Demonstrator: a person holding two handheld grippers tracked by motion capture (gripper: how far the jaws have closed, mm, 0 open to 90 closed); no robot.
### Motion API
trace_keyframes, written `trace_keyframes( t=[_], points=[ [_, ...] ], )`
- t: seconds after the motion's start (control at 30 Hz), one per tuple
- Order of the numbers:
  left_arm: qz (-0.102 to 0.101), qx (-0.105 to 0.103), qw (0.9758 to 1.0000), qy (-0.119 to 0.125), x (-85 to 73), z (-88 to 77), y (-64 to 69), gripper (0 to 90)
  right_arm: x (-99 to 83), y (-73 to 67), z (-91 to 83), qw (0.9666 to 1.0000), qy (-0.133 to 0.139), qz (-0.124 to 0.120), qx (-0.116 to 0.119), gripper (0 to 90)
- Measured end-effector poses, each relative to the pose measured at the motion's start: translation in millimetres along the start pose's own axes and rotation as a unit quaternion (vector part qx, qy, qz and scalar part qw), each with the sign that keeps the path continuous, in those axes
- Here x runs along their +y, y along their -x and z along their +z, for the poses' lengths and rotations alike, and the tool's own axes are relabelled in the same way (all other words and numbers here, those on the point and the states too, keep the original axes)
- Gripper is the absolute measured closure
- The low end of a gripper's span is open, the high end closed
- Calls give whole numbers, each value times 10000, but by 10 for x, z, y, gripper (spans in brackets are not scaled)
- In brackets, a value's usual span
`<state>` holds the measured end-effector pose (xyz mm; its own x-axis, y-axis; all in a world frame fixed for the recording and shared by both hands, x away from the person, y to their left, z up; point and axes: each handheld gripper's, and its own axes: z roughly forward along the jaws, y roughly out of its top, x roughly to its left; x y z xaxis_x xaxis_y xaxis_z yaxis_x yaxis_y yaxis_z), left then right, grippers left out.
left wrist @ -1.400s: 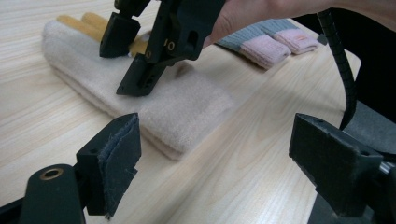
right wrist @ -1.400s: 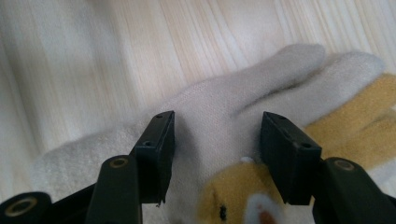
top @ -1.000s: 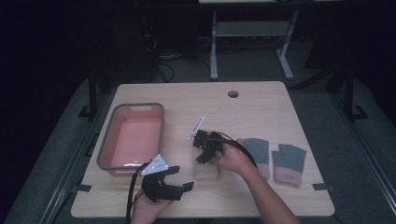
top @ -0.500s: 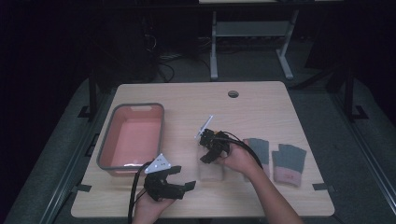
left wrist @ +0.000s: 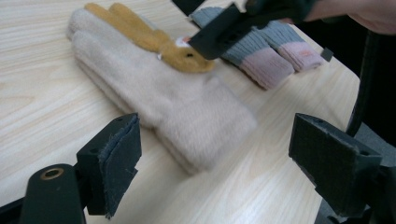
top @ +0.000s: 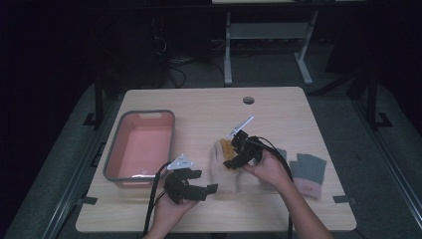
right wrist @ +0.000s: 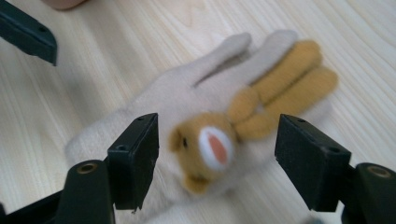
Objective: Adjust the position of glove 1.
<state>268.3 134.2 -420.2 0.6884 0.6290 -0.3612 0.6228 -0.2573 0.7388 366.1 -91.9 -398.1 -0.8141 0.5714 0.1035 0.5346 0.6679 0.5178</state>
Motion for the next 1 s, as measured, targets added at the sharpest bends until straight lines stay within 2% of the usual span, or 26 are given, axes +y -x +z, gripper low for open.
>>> trace_keyframes(
  t=[0.17, 0.23, 0.3, 0.37, 0.4, 0.73, 1.0],
  points=[
    [-204, 36, 9998, -68, 83, 102, -41, 175, -131, 53, -97, 9991, 188, 368, 25, 296],
    [-209, 66, 9996, -160, 90, 151, -57, 213, -193, 75, -119, 9983, 273, 524, 20, 295],
    [-229, 87, 9994, -250, 90, 204, -69, 213, -256, 90, -122, 9972, 323, 680, 38, 295],
    [-264, 127, 9991, -309, 84, 248, -80, 218, -309, 101, -103, 9965, 304, 782, 41, 295],
    [-347, 113, 9988, -337, 81, 272, -84, 225, -333, 104, -92, 9960, 303, 839, 58, 296],
    [-472, 232, 9966, -633, 36, 397, -123, 295, -435, 54, 32, 9916, 247, 1243, 265, 306],
    [-568, 141, 9949, -822, -5, 480, -147, 354, -485, 29, 135, 9866, 216, 1566, 398, 318]
  ],
)
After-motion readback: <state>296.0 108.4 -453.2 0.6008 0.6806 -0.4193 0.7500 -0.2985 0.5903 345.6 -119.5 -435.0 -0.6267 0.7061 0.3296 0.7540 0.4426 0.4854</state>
